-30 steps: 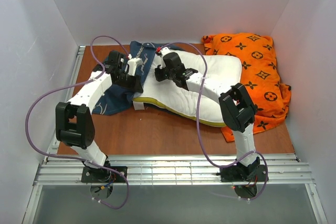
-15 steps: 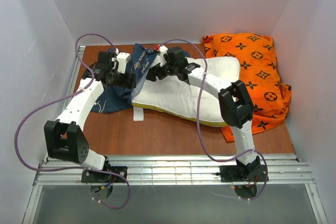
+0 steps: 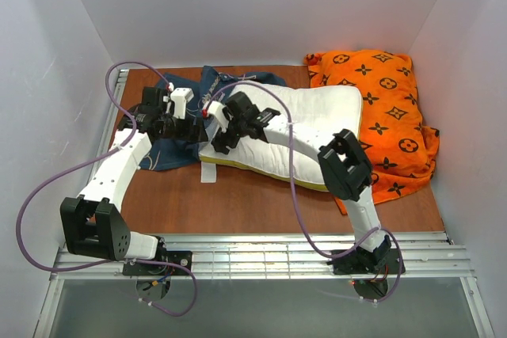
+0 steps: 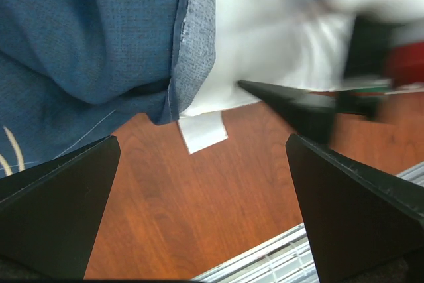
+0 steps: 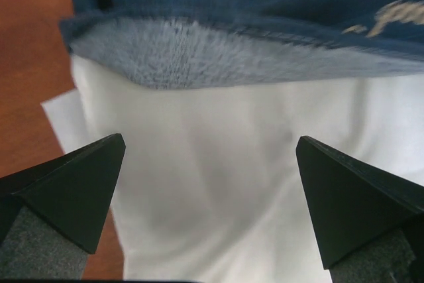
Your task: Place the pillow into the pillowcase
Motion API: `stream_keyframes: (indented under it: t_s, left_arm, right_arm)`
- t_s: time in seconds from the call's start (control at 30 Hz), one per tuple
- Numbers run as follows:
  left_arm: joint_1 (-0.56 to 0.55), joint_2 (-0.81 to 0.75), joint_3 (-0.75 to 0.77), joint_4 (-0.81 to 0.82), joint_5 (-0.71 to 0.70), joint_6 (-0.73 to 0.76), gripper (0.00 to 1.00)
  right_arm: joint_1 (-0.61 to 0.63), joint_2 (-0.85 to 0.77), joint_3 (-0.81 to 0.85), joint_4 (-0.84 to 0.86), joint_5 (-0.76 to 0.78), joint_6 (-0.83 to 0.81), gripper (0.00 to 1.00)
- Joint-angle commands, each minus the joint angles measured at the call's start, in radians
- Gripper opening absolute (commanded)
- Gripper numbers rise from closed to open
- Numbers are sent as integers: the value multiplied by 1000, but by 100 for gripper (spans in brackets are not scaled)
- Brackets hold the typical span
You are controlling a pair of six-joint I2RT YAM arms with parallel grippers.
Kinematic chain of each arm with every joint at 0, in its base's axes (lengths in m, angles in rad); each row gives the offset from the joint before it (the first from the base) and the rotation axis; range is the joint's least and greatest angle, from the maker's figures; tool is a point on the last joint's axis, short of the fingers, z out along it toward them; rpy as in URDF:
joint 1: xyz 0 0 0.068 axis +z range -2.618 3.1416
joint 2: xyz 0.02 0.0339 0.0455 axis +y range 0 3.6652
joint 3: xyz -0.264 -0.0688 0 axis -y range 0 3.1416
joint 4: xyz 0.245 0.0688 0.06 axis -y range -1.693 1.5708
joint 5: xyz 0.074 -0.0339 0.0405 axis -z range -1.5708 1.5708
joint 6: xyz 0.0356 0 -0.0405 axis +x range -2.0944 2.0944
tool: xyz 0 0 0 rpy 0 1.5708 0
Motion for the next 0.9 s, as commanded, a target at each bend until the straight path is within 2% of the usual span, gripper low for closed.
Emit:
stream_keyframes:
  t_s: [0.0, 0.1, 0.17, 0.2, 0.23, 0.27, 0.3, 0.5, 0.63, 0.87]
  left_arm:
    - [21, -22, -2, 16, 54, -48, 96]
    - [27, -27, -27, 24, 22, -40, 96]
    - [29, -24, -71, 50, -21, -32, 95]
    - [29, -25, -88, 66, -24, -28, 92]
    - [29, -25, -111, 112, -21, -3, 90]
    - [27, -30, -131, 135, -13, 6, 88]
    - [27, -27, -163, 160, -12, 12, 81]
    - [25, -8, -188, 310, -67, 37, 68]
    - [22, 39, -174, 364, -84, 40, 54]
    - [18, 91, -180, 372, -35, 35, 52]
  right_arm:
    - [18, 105, 12, -54, 116, -156, 99]
    - [21, 188, 34, -51, 154, -173, 96]
    - [21, 220, 61, -49, 154, -170, 72]
    - [18, 222, 68, -49, 148, -166, 45]
    - [19, 213, 72, -45, 145, -146, 25]
    - [15, 203, 71, -37, 137, -132, 9]
    - [12, 196, 68, -23, 131, -123, 2]
    - [0, 96, 9, 15, 44, -75, 1]
    - [-2, 78, 14, 18, 21, -54, 1]
    - [-11, 85, 60, 17, 11, -18, 1]
